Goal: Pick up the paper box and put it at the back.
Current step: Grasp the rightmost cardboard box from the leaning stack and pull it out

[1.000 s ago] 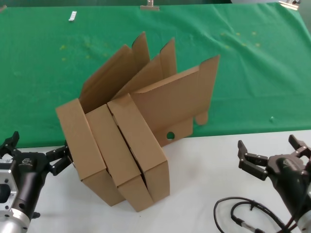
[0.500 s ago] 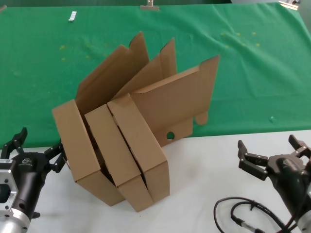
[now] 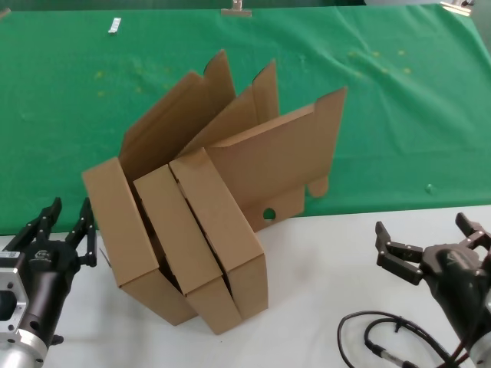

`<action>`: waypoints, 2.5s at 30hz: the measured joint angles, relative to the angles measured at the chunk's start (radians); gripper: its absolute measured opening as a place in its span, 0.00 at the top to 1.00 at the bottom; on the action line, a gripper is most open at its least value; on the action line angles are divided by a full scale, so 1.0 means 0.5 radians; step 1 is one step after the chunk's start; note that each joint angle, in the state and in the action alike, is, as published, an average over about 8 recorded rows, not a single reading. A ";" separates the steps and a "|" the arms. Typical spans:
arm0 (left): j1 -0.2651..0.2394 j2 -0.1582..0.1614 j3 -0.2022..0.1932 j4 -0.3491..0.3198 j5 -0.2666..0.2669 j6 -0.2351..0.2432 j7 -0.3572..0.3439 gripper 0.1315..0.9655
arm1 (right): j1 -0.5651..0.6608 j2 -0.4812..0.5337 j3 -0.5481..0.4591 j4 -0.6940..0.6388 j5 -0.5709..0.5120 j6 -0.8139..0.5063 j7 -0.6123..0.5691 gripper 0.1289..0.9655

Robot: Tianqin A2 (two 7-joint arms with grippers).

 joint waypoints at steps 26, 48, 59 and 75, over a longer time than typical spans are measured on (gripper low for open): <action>0.000 0.000 0.000 0.000 0.000 0.000 0.000 0.98 | -0.010 0.734 -0.278 0.037 0.123 -0.482 0.053 0.00; 0.000 0.000 0.000 0.000 0.000 0.000 0.000 0.98 | 0.771 0.390 -0.514 -1.332 0.258 -1.964 -0.880 0.00; 0.000 0.000 0.000 0.000 0.000 0.000 0.000 0.98 | 1.113 0.459 -0.658 -1.549 0.154 -2.477 -0.756 0.00; 0.000 0.000 0.000 0.000 0.000 0.000 0.000 0.98 | 1.887 0.214 -0.582 -2.592 0.098 -2.905 -1.157 0.00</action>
